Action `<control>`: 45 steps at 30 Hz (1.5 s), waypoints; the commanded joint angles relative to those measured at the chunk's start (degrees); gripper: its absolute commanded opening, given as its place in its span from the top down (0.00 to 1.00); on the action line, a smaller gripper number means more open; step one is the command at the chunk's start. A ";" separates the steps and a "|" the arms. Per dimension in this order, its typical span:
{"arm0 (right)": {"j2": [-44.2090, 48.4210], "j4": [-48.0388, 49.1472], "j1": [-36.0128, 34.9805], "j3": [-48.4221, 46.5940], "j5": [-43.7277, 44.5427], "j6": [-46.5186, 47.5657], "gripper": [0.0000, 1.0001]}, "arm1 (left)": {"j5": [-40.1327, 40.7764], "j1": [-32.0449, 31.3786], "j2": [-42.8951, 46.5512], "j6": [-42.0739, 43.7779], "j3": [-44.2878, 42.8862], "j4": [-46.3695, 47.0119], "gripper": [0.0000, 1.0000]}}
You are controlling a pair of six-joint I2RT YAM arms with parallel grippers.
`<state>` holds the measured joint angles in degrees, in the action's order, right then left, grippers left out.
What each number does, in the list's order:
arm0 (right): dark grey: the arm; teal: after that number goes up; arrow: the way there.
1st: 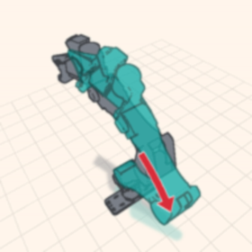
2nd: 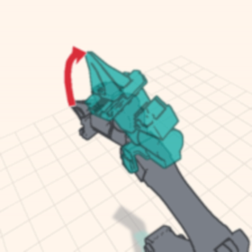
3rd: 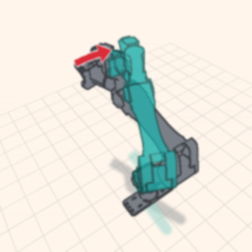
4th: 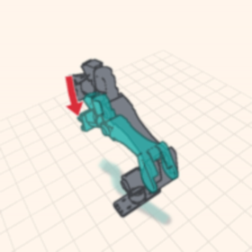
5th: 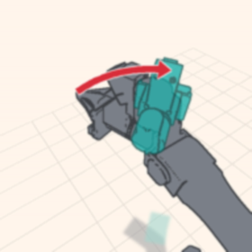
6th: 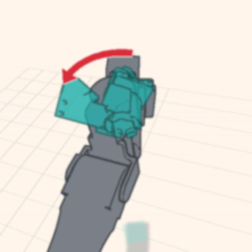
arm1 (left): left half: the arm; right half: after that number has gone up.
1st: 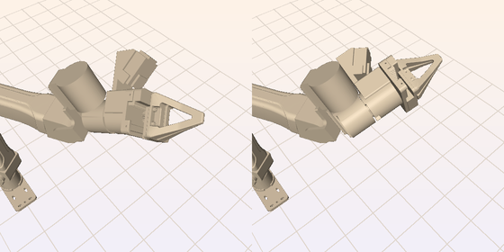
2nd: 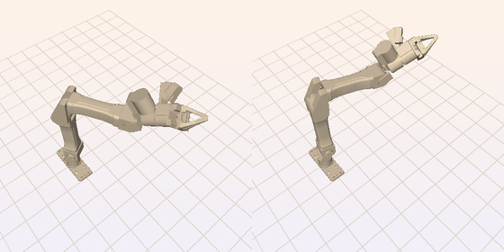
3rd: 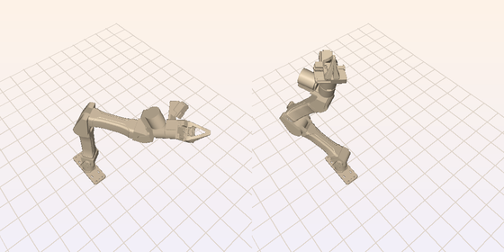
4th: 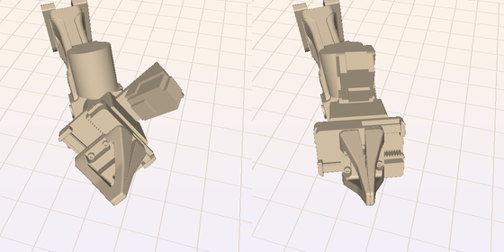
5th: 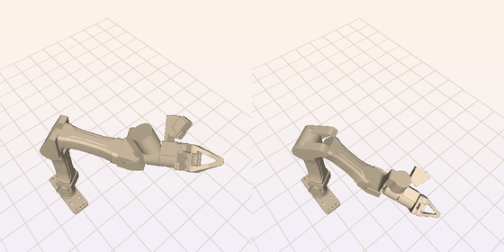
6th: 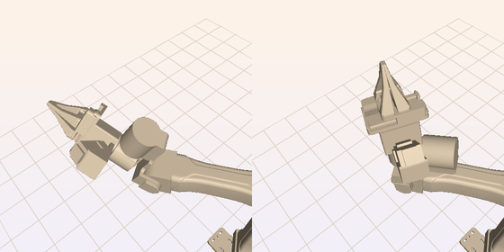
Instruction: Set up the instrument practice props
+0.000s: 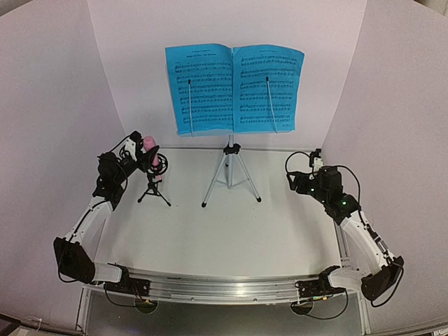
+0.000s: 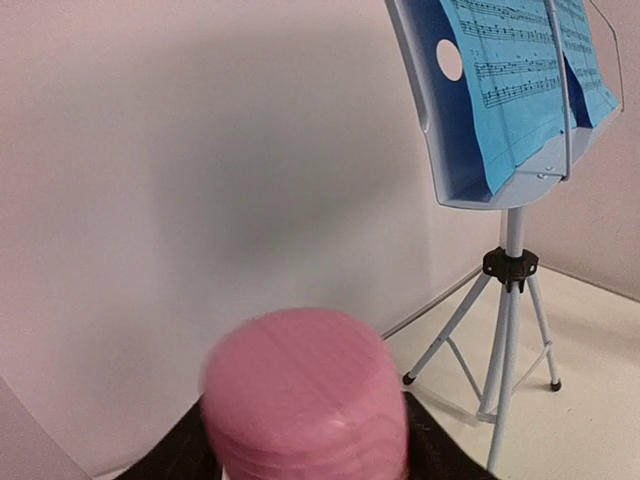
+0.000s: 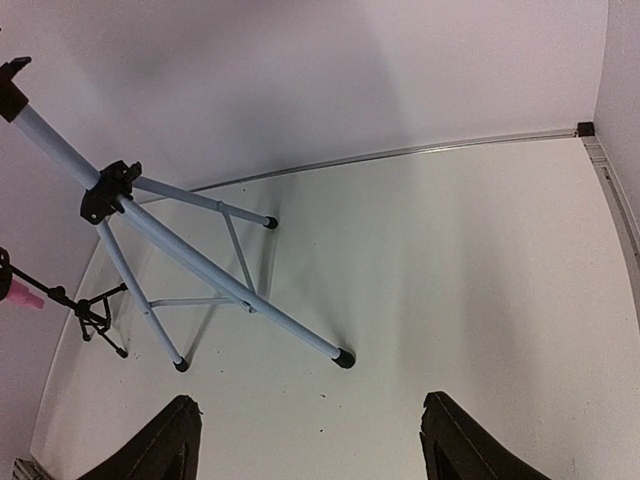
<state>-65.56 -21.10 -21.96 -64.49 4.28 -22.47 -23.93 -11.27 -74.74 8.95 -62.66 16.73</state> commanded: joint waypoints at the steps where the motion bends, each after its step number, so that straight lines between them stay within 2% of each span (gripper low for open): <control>1: -0.66 -0.08 -0.38 -1.17 -1.03 0.78 0.26 | -1.22 0.08 1.05 -0.86 -3.92 -2.78 0.25; 5: -1.41 -0.08 -0.39 -1.71 -1.59 1.00 0.26 | -1.45 0.07 2.56 -1.68 -4.56 -4.71 0.13; 10: -3.56 -0.17 -0.30 -2.63 -2.48 2.63 0.23 | 3.37 0.17 5.97 -5.02 -7.10 -6.82 0.08; 16: -5.23 0.16 2.56 -0.47 -2.13 5.28 0.21 | 22.24 1.65 14.13 -8.42 -6.84 -11.04 0.05; 20: -5.31 1.35 6.72 2.56 -1.68 7.37 0.20 | 33.75 3.56 20.97 -10.20 -2.37 -18.85 0.04; 24: -2.60 7.46 11.51 8.98 -3.48 9.26 0.18 | 40.37 5.13 27.85 -11.35 6.13 -25.78 0.03; 26: 0.33 13.07 13.25 15.46 -3.79 11.24 0.16 | 40.31 5.70 30.57 -11.48 11.52 -26.96 0.02; 28: 3.68 18.49 14.31 21.51 -4.91 13.29 0.14 | 34.69 7.72 31.99 -11.78 17.12 -26.49 0.02; 35: 17.14 37.67 14.76 40.44 -7.61 16.05 0.11 | 19.62 9.57 27.67 -9.10 31.03 -19.29 0.00; 39: 20.30 39.33 14.75 44.65 -7.78 15.26 0.10 | 17.45 9.51 25.15 -9.70 32.64 -19.56 0.00; 45: 21.19 40.36 14.75 46.73 -9.39 14.39 0.11 | 22.45 9.51 23.76 -6.85 33.39 -18.15 0.00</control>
<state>-45.51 14.54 -7.31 -18.70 -3.55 -7.94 -2.84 -1.87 -50.48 -0.69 -28.99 -4.67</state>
